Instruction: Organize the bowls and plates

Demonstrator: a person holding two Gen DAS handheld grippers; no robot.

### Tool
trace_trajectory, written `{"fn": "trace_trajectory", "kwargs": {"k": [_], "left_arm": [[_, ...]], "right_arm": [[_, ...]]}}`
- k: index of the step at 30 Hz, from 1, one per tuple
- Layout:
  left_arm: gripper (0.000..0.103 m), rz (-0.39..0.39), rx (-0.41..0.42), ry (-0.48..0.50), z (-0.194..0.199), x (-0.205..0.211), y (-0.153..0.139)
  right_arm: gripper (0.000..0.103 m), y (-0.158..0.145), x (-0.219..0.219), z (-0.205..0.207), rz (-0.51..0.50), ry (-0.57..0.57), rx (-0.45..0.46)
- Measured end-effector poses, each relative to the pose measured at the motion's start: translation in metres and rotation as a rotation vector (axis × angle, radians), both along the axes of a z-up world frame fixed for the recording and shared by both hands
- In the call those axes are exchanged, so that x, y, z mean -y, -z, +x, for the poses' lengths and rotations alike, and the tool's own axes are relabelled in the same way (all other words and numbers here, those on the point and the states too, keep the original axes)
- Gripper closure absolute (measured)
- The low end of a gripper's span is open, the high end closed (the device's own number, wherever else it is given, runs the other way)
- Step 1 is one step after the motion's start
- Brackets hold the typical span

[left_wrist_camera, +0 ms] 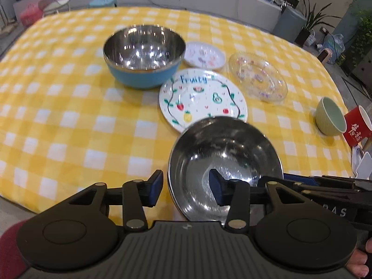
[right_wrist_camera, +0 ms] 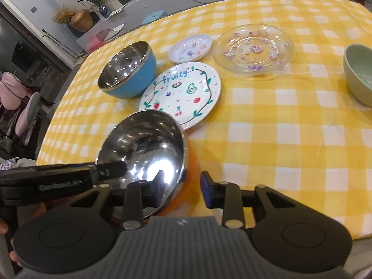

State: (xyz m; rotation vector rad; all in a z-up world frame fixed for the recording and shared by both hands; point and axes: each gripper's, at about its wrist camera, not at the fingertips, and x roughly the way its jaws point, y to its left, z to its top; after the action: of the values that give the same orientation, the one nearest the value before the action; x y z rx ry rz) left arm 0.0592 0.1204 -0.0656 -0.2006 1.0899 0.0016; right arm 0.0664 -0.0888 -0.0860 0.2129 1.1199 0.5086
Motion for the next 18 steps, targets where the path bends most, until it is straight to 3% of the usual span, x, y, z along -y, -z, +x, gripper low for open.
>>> {"fn": "trace_trajectory", "kwargs": {"k": [1, 5, 9, 13, 18], "left_arm": [[0.049, 0.001, 0.008, 0.001, 0.0, 0.0, -0.001], [0.033, 0.013, 0.05, 0.003, -0.001, 0.001, -0.005], [0.026, 0.031, 0.111, 0.002, -0.003, 0.002, -0.011], [0.017, -0.003, 0.193, -0.013, -0.009, -0.001, -0.021], [0.014, 0.049, 0.273, -0.06, -0.011, 0.0, -0.033]], "right_arm": [[0.043, -0.001, -0.001, 0.0, -0.015, -0.009, 0.016], [0.022, -0.008, -0.008, -0.004, -0.065, -0.049, 0.106], [0.004, -0.015, -0.008, -0.007, -0.07, -0.065, 0.178], [0.003, -0.018, -0.006, -0.009, -0.08, -0.059, 0.225], [0.003, -0.021, -0.004, -0.007, -0.098, 0.002, 0.262]]}}
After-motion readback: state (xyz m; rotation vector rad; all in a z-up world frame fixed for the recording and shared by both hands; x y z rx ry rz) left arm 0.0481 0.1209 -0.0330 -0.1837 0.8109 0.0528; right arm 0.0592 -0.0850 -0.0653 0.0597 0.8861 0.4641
